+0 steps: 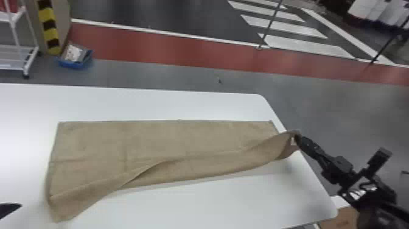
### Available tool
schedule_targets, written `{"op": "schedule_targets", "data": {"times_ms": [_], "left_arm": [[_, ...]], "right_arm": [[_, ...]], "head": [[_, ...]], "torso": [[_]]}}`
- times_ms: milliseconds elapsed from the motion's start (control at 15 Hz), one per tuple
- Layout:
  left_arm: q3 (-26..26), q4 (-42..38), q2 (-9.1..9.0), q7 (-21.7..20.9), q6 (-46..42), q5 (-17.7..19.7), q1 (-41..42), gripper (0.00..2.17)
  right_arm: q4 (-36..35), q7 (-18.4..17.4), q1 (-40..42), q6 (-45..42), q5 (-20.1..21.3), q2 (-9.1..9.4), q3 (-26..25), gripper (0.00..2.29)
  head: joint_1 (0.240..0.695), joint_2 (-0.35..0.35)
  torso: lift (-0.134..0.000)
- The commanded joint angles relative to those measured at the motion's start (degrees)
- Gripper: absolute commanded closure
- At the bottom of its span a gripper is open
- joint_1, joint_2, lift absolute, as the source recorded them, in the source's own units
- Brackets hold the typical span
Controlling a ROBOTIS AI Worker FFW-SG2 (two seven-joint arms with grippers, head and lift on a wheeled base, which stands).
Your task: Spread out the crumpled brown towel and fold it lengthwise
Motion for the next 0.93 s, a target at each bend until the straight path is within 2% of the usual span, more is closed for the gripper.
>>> {"op": "schedule_targets", "data": {"times_ms": [0,467,600,867], "left_arm": [[-0.3,0.0,0.10,0.6,-1.2,-0.4,-0.3,0.33],[-3.1,0.2,-0.07,0.9,-0.8,-3.1,-1.6,0.33],[-3.7,0.2,-0.07,1.1,-0.6,-3.2,-1.9,0.45],[-4.9,0.3,-0.07,1.3,1.1,-5.1,-2.9,0.46]], "right_arm": [[0.0,0.0,-0.2,0.6,-0.3,-0.04,0.0,1.65],[0.1,0.3,-0.3,1.8,-1.1,-0.22,-0.4,1.65],[0.1,0.3,-0.2,2.0,-1.0,-0.22,-0.9,1.65],[0.1,0.4,-0.2,2.3,-1.2,-0.31,-1.1,1.65]], "head": [[0.695,-0.350],[0.695,-0.350],[0.695,-0.350],[0.695,-0.350]], "torso": [[-0.123],[-0.123],[-0.123],[-0.123]]}}
